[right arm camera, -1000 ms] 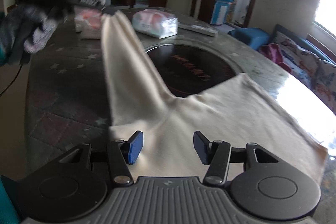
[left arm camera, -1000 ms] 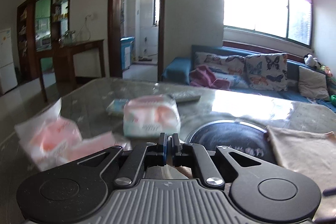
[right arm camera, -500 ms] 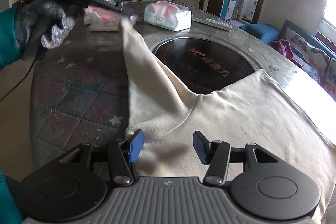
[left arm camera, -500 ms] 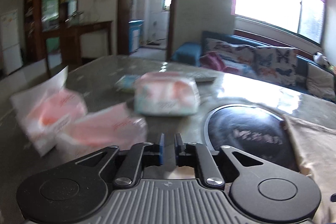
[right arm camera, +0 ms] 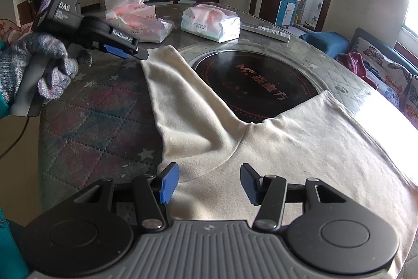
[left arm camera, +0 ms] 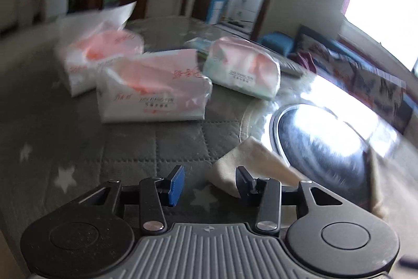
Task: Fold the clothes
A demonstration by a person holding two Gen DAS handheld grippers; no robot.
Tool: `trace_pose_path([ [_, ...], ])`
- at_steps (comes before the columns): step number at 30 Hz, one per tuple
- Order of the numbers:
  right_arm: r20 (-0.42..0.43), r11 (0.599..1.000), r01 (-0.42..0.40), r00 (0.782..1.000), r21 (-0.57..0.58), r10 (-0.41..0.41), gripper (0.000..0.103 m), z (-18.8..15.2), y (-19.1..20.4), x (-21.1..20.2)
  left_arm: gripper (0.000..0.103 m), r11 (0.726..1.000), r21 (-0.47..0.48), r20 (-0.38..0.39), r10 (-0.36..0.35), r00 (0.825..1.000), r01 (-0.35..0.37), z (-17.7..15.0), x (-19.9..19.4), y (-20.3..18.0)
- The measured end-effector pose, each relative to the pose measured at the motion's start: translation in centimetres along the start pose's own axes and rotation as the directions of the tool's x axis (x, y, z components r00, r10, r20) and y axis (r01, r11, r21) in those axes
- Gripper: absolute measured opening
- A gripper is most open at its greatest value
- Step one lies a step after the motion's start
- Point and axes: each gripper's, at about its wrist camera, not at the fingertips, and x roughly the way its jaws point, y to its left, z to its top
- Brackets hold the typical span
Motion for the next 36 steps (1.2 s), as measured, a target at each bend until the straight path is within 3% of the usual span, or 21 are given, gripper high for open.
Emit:
trace_pose_path([
  [2,0.001,1.000,-0.002,1.000,0.003,0.002,0.053,0.0,-0.1,0.0,0.047,0.998,-0.066,-0.002,-0.006,1.000,0.006,0.1,-0.4,0.3],
  [7,0.001,1.000,-0.008,1.000,0.007,0.008,0.053,-0.2,-0.1,0.2,0.040,0.998,-0.055,-0.026,-0.010,1.000,0.008,-0.1,-0.2,-0.7],
  [9,0.007,1.000,-0.007,1.000,0.006,0.007,0.053,-0.2,-0.1,0.1,0.023,0.998,-0.061,-0.030,-0.016,0.999,0.014,0.1,0.1,-1.0],
  [12,0.016,1.000,-0.005,1.000,0.010,0.005,0.053,-0.2,-0.1,-0.1,0.008,0.997,-0.069,-0.013,-0.029,1.000,0.028,0.7,0.5,-1.3],
  [16,0.035,1.000,0.007,0.999,0.029,-0.008,0.053,-0.4,-0.5,-0.9,0.004,0.996,-0.079,0.011,-0.045,0.999,0.046,1.5,1.0,-1.7],
  [19,0.050,0.998,0.018,0.999,0.053,-0.021,0.053,-0.6,-1.0,-1.7,0.004,0.991,-0.023,0.087,-0.128,0.988,0.130,2.6,-1.1,-3.6],
  [22,0.062,0.996,0.041,0.997,0.083,-0.046,0.053,-0.9,-1.8,-2.4,0.004,0.972,0.044,0.146,-0.235,0.961,0.231,3.6,-3.5,-6.0],
  [27,0.086,0.987,0.073,0.993,0.145,-0.086,0.053,-1.7,-3.2,-3.9,0.004,0.909,0.175,0.184,-0.408,0.894,0.379,4.0,-7.2,-11.1],
  [31,0.105,0.976,0.104,0.986,0.192,-0.126,0.053,-2.7,-4.3,-5.4,0.004,0.829,0.243,0.134,-0.543,0.829,0.503,2.9,-9.4,-15.1],
  [36,0.114,0.951,0.152,0.975,0.270,-0.189,0.053,-4.6,-6.3,-7.1,0.004,0.707,0.326,0.040,-0.674,0.738,0.628,-0.4,-11.7,-19.1],
])
